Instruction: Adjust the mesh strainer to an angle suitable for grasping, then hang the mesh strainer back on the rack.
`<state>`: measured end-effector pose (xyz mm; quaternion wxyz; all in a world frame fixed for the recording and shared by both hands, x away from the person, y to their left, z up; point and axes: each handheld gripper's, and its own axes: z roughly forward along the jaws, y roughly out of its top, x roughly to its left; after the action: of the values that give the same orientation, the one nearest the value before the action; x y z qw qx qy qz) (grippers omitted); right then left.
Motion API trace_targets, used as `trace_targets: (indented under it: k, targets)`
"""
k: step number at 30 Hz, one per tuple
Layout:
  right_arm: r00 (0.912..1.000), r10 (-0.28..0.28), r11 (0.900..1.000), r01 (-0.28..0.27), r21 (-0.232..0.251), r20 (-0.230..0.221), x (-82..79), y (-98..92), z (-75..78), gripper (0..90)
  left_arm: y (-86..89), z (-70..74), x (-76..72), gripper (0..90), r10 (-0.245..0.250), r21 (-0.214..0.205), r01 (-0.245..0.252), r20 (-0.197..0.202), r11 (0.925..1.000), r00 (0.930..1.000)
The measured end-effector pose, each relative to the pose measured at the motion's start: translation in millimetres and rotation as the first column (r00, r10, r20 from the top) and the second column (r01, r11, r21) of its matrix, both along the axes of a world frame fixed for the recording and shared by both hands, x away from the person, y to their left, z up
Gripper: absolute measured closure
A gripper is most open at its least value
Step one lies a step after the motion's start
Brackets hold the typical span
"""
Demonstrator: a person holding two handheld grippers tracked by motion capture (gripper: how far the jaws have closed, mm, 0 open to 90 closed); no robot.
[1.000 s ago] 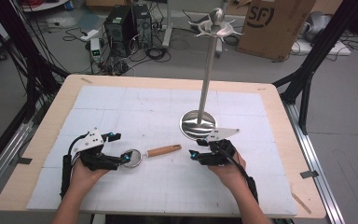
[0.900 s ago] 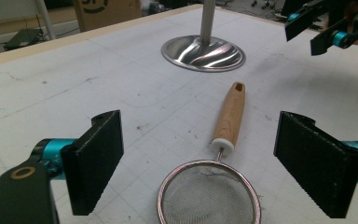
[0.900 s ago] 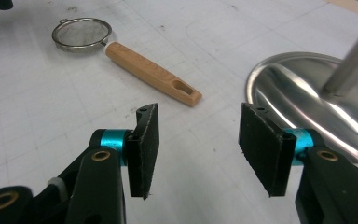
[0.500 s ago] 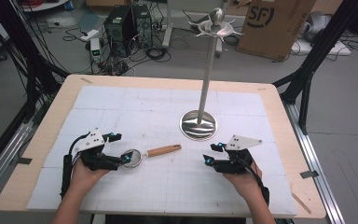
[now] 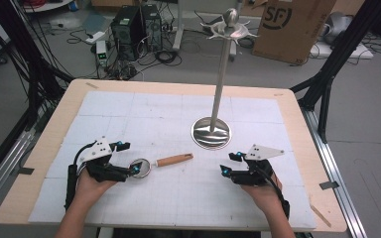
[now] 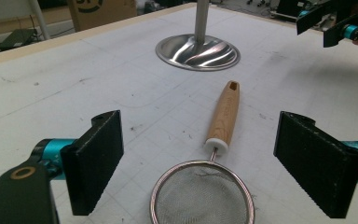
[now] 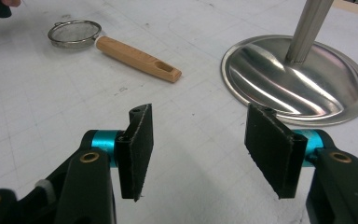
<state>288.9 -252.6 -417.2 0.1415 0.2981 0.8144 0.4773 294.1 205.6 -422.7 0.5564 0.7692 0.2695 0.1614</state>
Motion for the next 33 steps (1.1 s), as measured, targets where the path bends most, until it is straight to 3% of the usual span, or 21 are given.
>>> trace_targets:
  k: [12,33]
  targets:
    - [0.9998,-0.015,0.9996,0.015,0.023,0.013,2.6,-4.1,3.3,32.1,0.2,2.0,-2.3,16.3,-0.018,-0.018,0.018,0.000,0.9997,0.9998]
    - [0.9996,-0.019,0.9998,0.019,-0.001,0.022,2.2,-5.2,4.8,31.2,-4.9,3.8,-5.0,16.6,-0.030,0.010,0.030,0.008,0.9995,0.9995]
